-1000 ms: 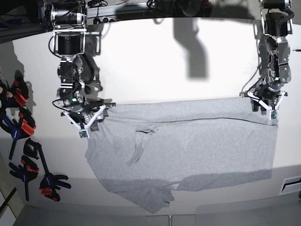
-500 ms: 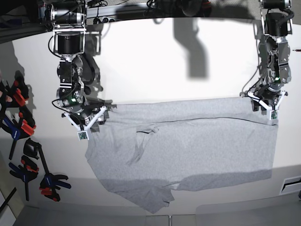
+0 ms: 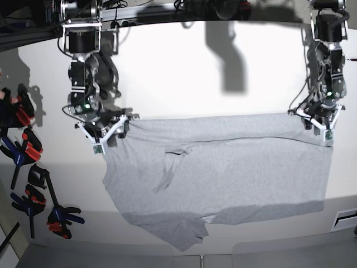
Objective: Fold the T-shirt properly
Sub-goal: 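Pull the held edge back toward the collar, unfolding the shirt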
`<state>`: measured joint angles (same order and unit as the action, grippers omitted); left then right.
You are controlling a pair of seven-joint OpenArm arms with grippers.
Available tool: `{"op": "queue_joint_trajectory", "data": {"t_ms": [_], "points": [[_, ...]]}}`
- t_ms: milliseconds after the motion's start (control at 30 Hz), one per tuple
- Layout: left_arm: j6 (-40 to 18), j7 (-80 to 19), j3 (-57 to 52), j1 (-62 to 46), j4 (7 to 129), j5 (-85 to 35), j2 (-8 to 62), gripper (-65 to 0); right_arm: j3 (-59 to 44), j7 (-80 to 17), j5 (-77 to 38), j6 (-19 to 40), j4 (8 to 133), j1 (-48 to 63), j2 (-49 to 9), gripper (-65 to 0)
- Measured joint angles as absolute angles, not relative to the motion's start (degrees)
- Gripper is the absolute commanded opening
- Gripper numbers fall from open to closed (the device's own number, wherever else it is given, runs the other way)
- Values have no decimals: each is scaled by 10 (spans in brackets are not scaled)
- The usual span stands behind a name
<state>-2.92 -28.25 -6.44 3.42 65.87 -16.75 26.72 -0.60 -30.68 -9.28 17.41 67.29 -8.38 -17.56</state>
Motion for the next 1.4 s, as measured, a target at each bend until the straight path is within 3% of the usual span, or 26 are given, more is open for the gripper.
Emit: {"op": "queue_joint_trajectory", "data": {"t_ms": [233,600,867,1400], "points": [[-30,-270,-65,-4,679,-176,269,-469,-6,-296,-110,176,686,-45,-196,-355],[-1,-317,-67,-119,821,-164,272,-469,-22,-310,-116,176,766,36,-208,-355],[5,-332,-68,-176,871,-164,272,-469,-105,-307,-139,183,836,140,-207,-355],[28,-378,-64,-407,1065,-160,266,-469,-243,-341,-148,193,948,319,-206,-355]]}}
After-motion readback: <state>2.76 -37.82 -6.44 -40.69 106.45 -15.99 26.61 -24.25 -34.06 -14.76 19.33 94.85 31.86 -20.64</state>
